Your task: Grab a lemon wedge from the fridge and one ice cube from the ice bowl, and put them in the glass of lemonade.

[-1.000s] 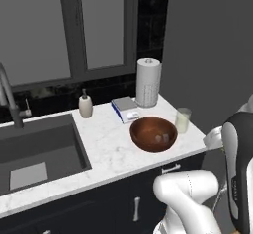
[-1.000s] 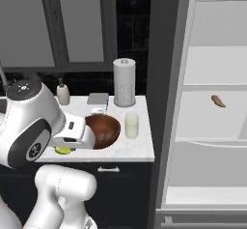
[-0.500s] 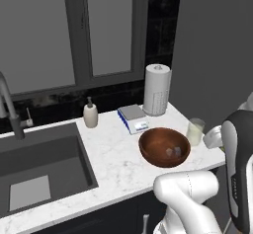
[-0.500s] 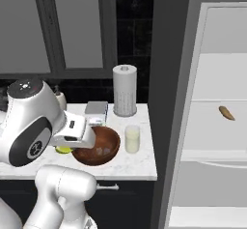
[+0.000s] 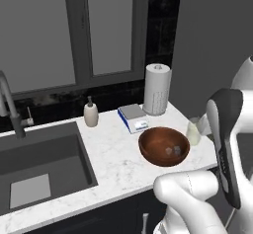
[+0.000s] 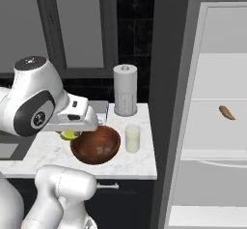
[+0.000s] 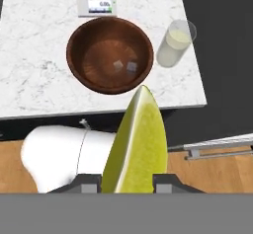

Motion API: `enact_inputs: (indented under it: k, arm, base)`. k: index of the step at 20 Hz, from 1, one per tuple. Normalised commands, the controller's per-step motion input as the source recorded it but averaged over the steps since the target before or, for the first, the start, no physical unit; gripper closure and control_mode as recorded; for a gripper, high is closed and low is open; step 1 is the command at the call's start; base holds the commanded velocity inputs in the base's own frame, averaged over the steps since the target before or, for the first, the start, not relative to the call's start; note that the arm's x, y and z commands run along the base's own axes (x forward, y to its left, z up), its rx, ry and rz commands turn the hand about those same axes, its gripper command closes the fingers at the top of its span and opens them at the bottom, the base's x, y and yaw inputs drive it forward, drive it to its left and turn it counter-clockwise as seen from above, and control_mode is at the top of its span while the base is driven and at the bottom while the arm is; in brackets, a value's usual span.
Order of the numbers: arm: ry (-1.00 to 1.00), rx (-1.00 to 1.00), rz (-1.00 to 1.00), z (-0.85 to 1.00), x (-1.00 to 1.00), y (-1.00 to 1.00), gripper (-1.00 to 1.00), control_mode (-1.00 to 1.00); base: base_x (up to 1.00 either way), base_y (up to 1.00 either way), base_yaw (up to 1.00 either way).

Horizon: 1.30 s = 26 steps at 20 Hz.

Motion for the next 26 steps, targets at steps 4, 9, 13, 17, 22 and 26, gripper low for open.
enact_inputs:
  k: [4,9,13,17,22,26]
  arm:
    - [0.01,-0.08,0.0,0.04,0.42,0.0,1.0,-1.0]
    - [-0.07,-0.07,-0.05,-0.52,0.76,0.02,1.0,-1.0]
    - [-0.12,0.0,-0.04,-0.34,0.95,-0.4,1.0,-1.0]
    - [-0.03,0.02,-0.03,-0.02,0.83,-0.66,1.0,-1.0]
    - [0.03,0.03,0.0,-0.05,0.4,-0.63,1.0,-1.0]
    - [0.02,0.0,0.0,-0.33,0.25,-0.07,1.0,-1.0]
  base:
    - [0.0,0.0,0.0]
    - [0.0,0.0,0.0]
    - [0.0,0.0,0.0]
    - [0.0,0.0,0.0]
    - [0.0,0.0,0.0]
    - [0.0,0.0,0.0]
